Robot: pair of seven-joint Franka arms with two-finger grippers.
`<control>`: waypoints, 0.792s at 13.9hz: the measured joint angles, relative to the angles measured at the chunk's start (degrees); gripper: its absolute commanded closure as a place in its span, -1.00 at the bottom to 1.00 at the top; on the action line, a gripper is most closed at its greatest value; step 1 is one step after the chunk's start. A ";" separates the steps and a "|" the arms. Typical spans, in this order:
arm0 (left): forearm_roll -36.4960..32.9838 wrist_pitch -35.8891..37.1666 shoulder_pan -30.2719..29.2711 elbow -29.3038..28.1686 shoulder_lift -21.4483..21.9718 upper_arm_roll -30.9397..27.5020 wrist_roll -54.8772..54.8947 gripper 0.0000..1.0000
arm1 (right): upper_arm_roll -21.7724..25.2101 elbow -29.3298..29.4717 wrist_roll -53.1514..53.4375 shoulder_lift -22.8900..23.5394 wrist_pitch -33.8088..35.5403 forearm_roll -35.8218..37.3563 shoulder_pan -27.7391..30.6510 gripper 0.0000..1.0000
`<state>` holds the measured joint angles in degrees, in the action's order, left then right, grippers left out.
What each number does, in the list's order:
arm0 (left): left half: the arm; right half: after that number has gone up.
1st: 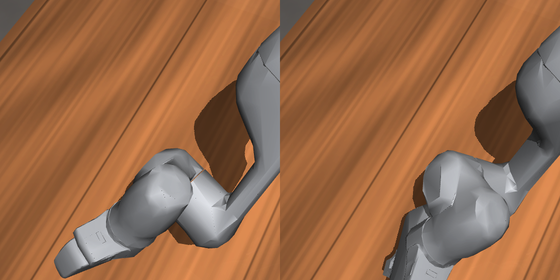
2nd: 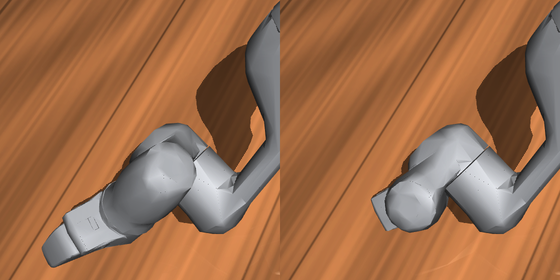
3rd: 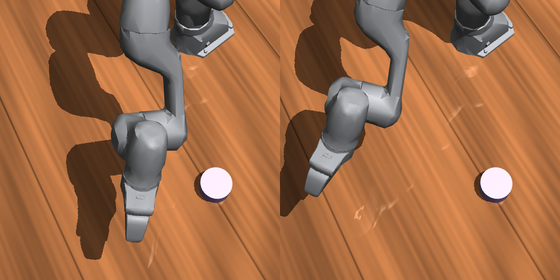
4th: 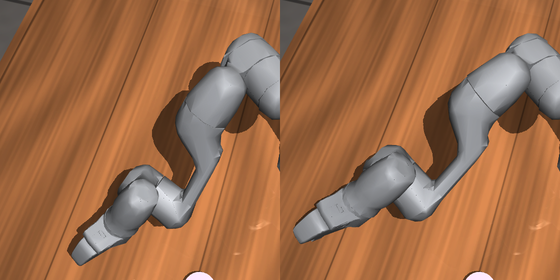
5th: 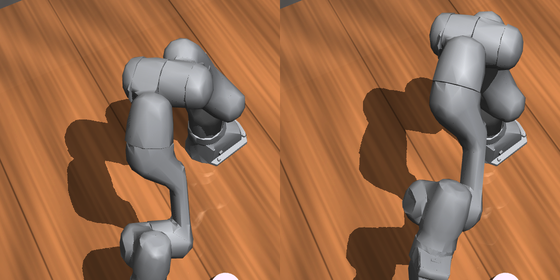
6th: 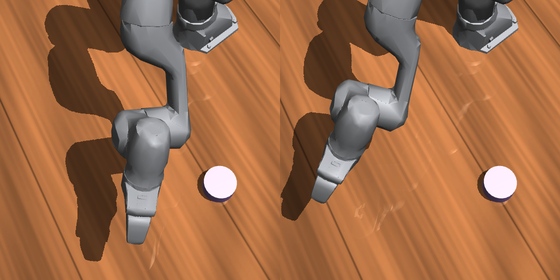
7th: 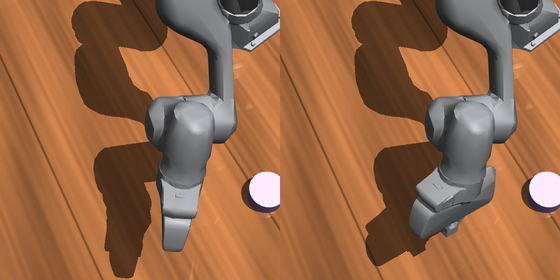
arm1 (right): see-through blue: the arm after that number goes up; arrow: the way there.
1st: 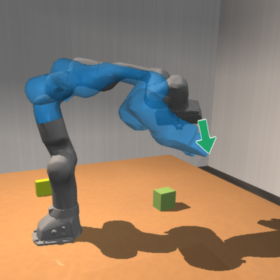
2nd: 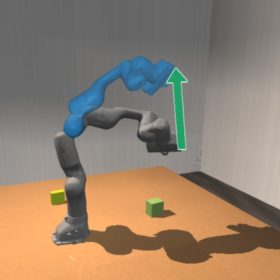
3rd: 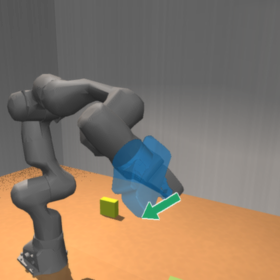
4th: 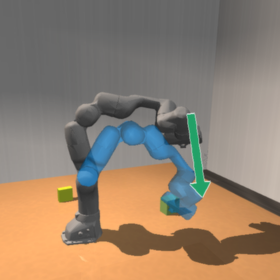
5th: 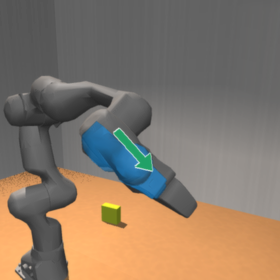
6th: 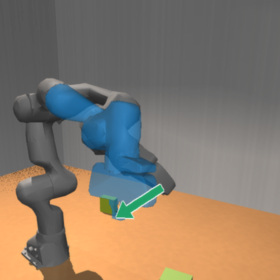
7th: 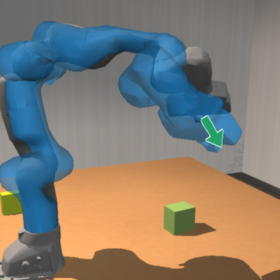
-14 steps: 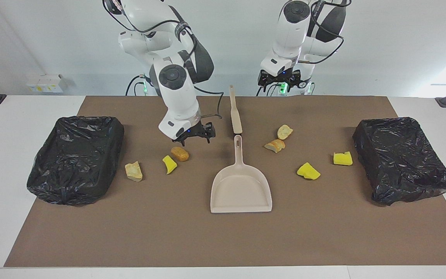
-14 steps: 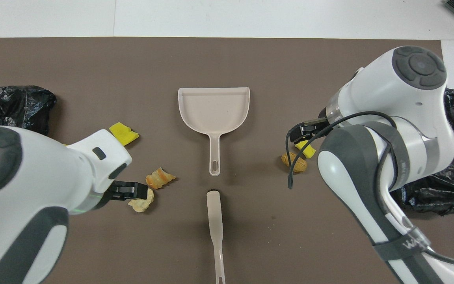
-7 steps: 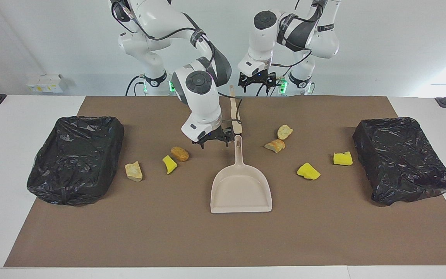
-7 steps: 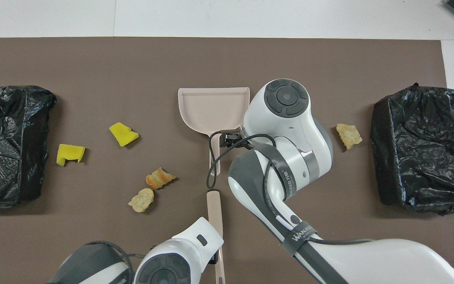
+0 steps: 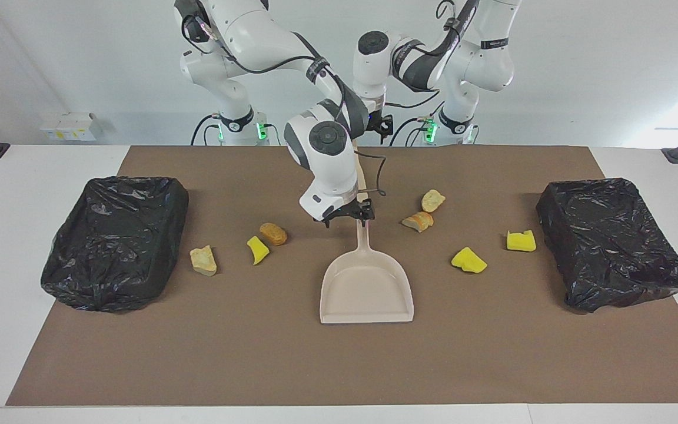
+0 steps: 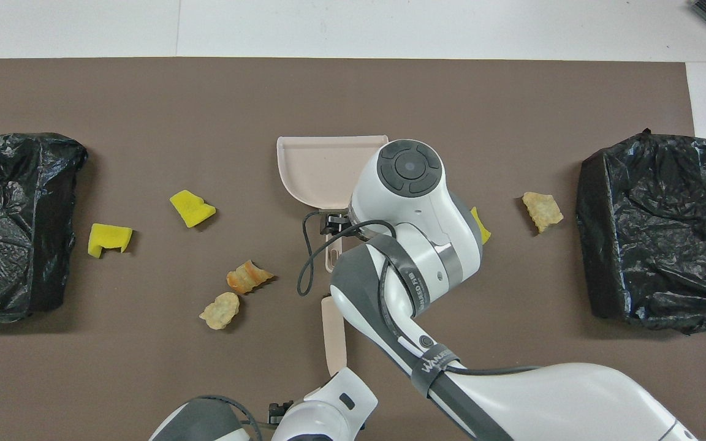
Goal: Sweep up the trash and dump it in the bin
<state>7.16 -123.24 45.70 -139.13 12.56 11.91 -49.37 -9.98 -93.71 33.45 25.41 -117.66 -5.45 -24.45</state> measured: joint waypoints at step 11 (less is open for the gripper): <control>3.68 -3.57 2.38 -0.74 -3.42 -0.02 -4.83 -0.80 | 0.03 1.44 0.83 1.40 -1.83 1.51 -2.55 -0.11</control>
<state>10.84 -126.81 48.08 -139.87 9.14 11.89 -54.20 -9.94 -92.26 34.28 26.81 -119.48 -3.95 -27.00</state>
